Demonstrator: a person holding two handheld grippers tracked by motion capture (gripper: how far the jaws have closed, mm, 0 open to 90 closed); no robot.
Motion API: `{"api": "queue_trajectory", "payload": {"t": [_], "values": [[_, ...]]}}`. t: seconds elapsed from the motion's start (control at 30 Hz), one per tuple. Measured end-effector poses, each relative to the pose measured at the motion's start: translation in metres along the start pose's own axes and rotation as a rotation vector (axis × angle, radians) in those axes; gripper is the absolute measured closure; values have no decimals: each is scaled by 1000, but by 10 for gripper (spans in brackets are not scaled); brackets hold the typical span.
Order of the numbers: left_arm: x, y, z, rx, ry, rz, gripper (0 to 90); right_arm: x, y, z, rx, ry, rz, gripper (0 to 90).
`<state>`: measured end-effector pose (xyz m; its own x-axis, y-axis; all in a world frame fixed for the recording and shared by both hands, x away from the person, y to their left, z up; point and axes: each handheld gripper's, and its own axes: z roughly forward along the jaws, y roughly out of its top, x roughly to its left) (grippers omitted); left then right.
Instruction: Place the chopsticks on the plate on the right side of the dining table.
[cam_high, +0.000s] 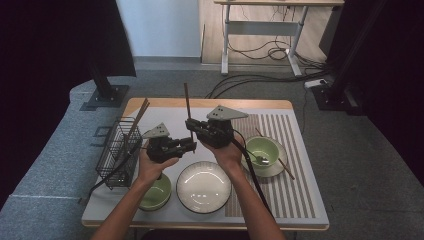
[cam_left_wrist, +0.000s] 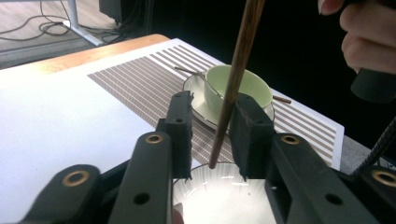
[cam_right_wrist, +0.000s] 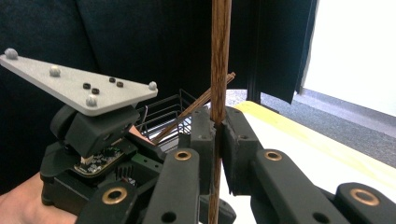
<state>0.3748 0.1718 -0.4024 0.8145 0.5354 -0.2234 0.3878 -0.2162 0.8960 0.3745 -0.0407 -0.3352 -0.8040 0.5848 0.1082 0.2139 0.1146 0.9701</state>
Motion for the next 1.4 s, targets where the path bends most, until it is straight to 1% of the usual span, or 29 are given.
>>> {"api": "queue_trajectory", "payload": {"t": [0.23,0.43,0.53,0.6,0.73,1.1,1.4], "values": [[-1,-1,-1,20,-14,11,795,-1,-1,-2,-4,-6,7,830],[-2,-2,0,28,-28,12,842,-5,-3,-3,-9,-29,14,812],[-2,-2,-1,35,-33,19,855,-6,-4,-4,-9,-41,14,802],[-3,-2,-1,39,-33,22,860,-7,-5,-4,-6,-49,8,794],[-3,-3,-1,50,-34,25,862,-10,-8,-5,-4,-59,10,787],[-2,-2,-1,58,-40,20,863,-15,-11,-7,-1,-73,19,769],[-3,-2,-2,65,-38,23,863,-16,-12,-8,5,-88,12,754]]}}
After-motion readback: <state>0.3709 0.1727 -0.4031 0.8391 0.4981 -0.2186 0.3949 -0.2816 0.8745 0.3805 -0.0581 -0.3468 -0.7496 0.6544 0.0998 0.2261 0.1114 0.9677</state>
